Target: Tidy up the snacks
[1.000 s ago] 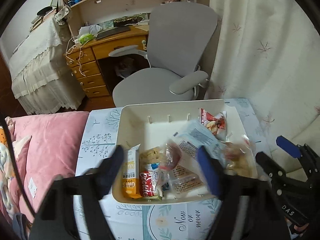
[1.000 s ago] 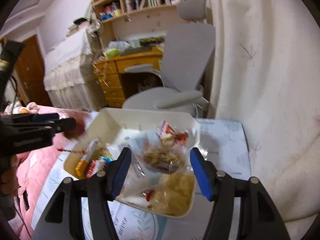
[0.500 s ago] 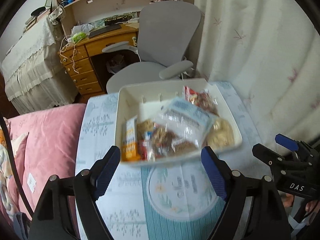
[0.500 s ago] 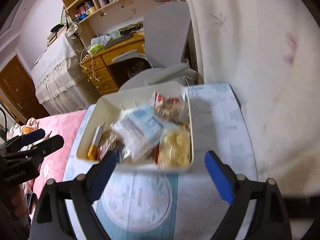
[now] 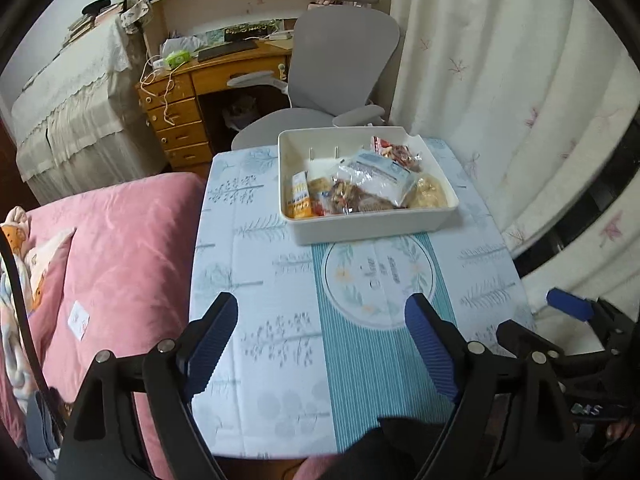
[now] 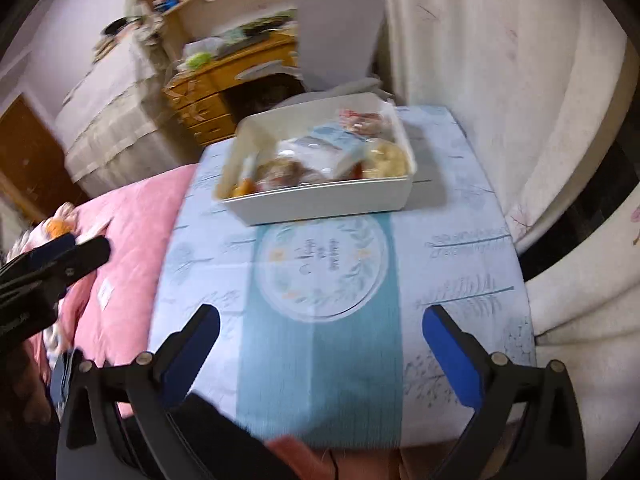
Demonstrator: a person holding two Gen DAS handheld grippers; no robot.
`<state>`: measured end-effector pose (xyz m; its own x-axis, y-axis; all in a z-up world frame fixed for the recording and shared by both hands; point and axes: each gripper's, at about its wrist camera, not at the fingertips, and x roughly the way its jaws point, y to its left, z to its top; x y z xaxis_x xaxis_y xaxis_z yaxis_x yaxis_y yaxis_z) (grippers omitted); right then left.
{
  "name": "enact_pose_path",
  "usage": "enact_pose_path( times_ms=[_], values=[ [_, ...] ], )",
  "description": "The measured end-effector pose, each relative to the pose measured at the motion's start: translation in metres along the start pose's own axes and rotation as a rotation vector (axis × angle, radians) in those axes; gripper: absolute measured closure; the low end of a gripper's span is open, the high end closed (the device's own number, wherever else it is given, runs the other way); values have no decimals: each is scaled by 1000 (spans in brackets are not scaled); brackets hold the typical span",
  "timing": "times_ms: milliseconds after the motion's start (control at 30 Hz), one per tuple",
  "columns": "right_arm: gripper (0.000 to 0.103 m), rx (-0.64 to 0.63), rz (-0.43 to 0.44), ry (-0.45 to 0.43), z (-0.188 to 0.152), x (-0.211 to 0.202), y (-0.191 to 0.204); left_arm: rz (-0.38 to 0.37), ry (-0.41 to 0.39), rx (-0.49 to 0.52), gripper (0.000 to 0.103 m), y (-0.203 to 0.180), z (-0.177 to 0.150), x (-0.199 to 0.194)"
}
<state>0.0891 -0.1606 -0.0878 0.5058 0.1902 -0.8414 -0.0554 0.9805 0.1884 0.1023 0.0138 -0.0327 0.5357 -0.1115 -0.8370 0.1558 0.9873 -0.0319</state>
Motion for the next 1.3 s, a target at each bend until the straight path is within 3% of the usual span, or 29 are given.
enact_pose_path(
  times_ms=[233, 400, 600, 667, 1300],
  values=[
    [0, -96, -18, -27, 1, -52, 32, 31, -52, -23, 18, -11, -6, -39],
    [0, -98, -41, -78, -3, -77, 37, 114, -79, -41, 18, -21, -12, -52],
    [0, -74, -50, -37, -13, -68, 26, 115, -59, -90, 15, -24, -21, -45],
    [0, -62, -64, -37, -14, -66, 21, 113, -56, -96, 9, -26, -23, -41],
    [0, -8, -49, -26, 1, -39, -7, 143, -52, -18, 4, -53, -2, -9]
  ],
)
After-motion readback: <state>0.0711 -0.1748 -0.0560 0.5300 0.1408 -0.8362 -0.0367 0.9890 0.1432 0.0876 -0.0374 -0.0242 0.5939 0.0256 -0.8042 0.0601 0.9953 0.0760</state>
